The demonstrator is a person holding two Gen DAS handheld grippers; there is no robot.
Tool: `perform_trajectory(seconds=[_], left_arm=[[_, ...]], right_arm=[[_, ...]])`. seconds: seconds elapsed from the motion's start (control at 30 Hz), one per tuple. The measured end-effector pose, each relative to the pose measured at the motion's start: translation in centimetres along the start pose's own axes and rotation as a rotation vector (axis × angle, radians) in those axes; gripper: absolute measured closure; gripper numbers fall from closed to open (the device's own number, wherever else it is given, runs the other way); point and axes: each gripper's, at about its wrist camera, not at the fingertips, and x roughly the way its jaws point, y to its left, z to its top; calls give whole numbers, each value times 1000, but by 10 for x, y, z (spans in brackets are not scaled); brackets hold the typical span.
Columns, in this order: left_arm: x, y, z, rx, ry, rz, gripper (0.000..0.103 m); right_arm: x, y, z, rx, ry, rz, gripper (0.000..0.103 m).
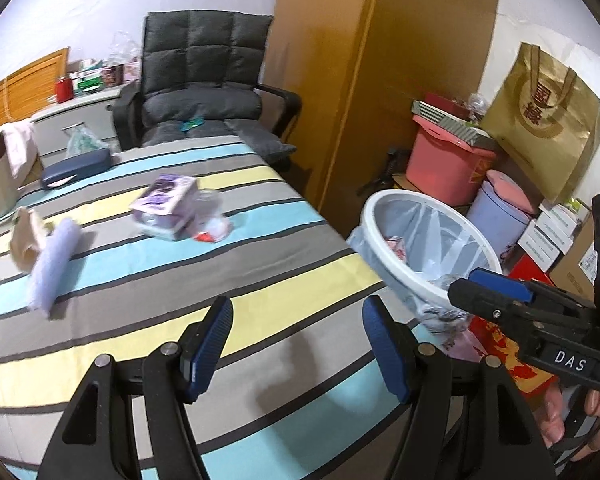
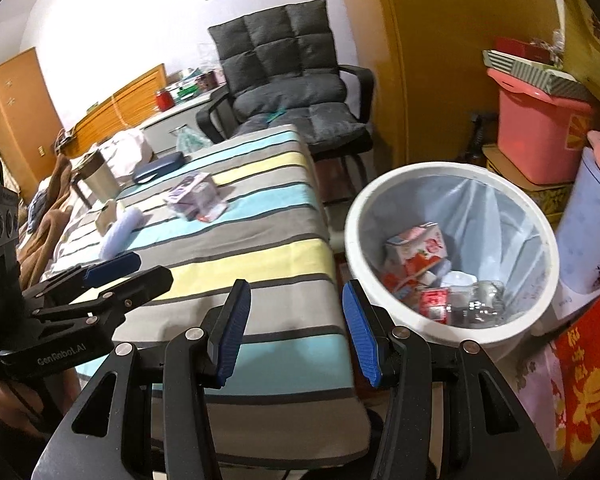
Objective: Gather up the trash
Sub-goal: 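Move both open tools back over the table toward the foam roll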
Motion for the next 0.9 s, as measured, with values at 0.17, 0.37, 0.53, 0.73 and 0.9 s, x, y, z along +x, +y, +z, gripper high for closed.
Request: perform_trajectory(seconds=[0.17,0.37,0.53,0.73,0.9], left_arm=[[-14,21,-12,-38,-10,41,34],[-25,36,-24,-76,-5,79,34],[-32,44,-33,-90,-5,95,34],[-39,55,-43,-109,-6,119,37],[-43,65,-46,-131,-10,159,38]], right_arm=[[3,15,-4,-34,16,22,53],[4,30,-7,-63,23,49,53],[7,39,-11,-84,28,68,53],[14,49,-15,-120,60,85,53],[16,56,-14,-138,65,106,53]])
